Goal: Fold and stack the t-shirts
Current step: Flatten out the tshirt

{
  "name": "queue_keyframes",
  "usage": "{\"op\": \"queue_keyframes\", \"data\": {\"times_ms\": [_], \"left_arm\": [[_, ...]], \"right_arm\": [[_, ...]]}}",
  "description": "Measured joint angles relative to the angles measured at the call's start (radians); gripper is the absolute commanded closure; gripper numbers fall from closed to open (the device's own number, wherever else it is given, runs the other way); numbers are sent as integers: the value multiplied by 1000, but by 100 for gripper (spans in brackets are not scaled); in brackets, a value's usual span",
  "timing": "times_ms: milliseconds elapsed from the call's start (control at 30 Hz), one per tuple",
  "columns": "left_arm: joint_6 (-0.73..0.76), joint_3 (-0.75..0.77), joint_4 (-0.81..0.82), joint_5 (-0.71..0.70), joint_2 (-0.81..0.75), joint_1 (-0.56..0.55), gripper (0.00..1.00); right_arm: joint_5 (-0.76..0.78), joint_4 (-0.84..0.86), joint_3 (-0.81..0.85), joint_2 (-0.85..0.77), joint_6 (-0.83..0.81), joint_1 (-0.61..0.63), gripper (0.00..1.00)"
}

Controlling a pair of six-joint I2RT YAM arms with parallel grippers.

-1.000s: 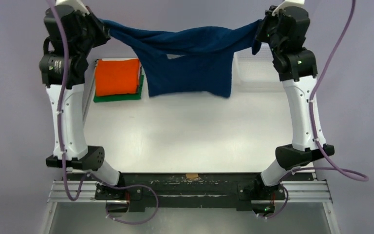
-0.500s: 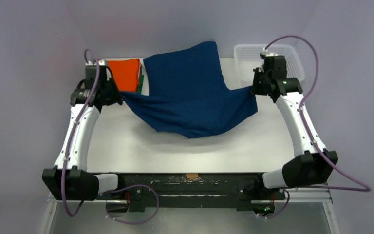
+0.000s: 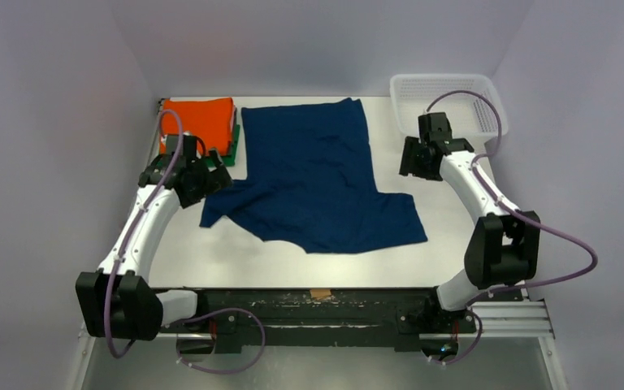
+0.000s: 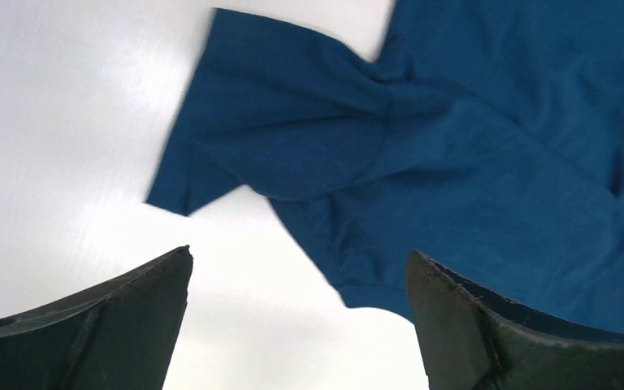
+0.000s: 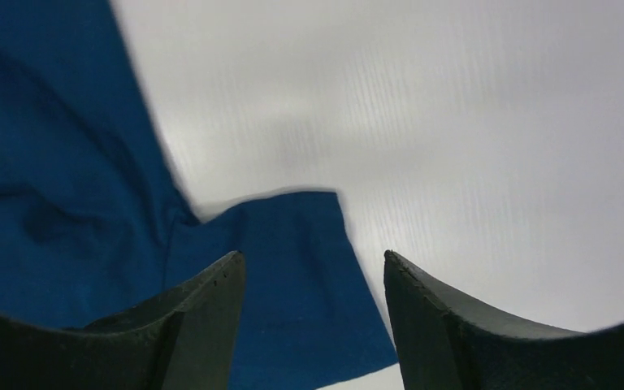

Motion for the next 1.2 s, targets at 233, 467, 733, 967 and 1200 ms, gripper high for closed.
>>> {"op": "queue_keyframes", "data": {"times_ms": [233,467,733,967,1200], "left_arm": [[-50,-95,178,61,-26,-321,0],[-113,-164,263,104,209,-394,0],[-154,16,222,44,465,-361,0],[-164,277,187,109,665,-331,0],[-131,431,187,204,770,-337,0]], "right_arm": [[-99,218,-134,-69,21,196,37],[-185,376,-235,121,83,360,40],[-224,587,-410,43,191,476,43],[-325,704,-444,50,260,893,46],[-449,667,-190,244,149,1150,43]]}}
